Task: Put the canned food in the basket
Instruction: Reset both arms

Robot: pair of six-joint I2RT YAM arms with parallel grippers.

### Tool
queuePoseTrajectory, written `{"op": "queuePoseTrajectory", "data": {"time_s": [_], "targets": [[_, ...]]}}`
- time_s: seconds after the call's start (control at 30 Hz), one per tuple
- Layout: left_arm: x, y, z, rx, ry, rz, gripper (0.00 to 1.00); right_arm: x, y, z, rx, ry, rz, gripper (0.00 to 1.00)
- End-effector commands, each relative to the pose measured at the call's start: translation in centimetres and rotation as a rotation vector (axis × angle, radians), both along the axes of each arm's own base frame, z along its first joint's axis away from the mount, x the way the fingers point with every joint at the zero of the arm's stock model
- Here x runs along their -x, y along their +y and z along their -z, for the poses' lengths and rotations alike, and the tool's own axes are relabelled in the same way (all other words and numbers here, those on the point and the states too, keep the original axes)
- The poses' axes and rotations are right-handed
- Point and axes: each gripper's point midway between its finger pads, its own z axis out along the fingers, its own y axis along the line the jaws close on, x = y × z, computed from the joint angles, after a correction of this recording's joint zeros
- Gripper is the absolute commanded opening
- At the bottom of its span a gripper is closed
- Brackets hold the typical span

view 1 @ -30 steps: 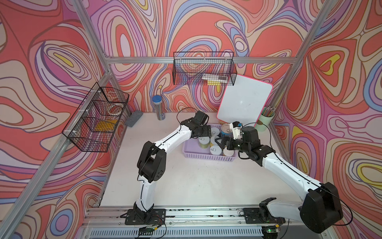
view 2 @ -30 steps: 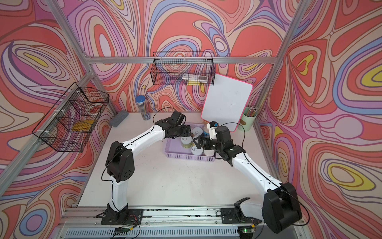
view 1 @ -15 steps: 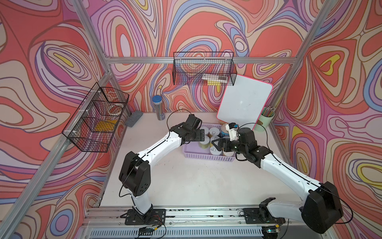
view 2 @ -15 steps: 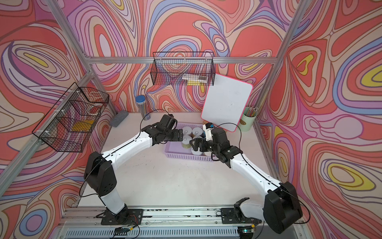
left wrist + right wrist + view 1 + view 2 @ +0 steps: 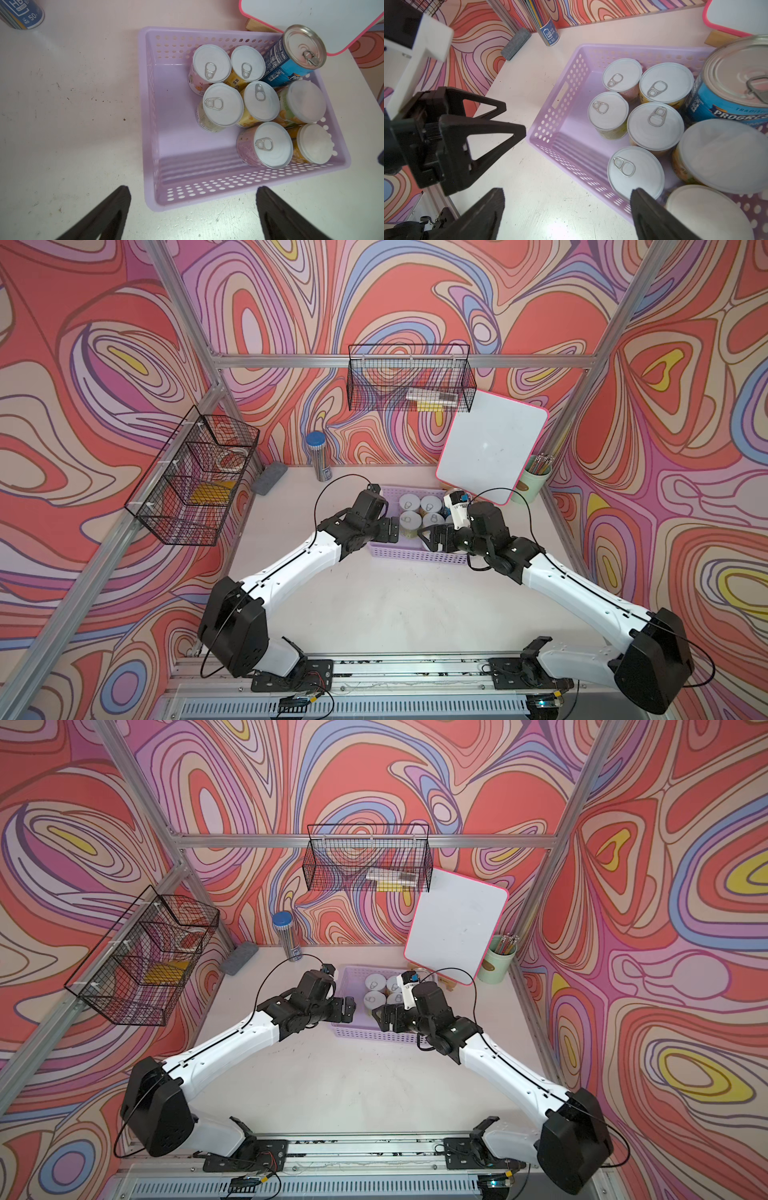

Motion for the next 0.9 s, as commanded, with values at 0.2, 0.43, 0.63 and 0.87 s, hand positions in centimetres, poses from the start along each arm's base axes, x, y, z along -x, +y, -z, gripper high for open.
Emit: {"op": "queuePoseTrajectory", "data": {"time_s": [0.2, 0.43, 0.63, 0.87], "targets": [[3.2, 3.4, -0.3, 0.002, -0.112, -0.025, 0.99, 1.1, -3.0, 0.0, 0.111, -0.091, 0.048, 0.98], [4.4, 7.7, 0.7, -0.098, -0.177, -0.147, 0.99, 0.0, -7.2, 1.4, 0.289, -0.131, 0.219, 0.98], [4.0, 9.1, 0.6, -0.216, -0.263, -0.121, 0.99, -1.0, -11.8, 1.3, 0.401, -0.276, 0.435, 0.98], [3.3, 11.2, 0.3, -0.247, -0.393, -0.095, 0.99, -2.1, -16.7, 1.1, 0.438, -0.336, 0.591, 0.98]]}}
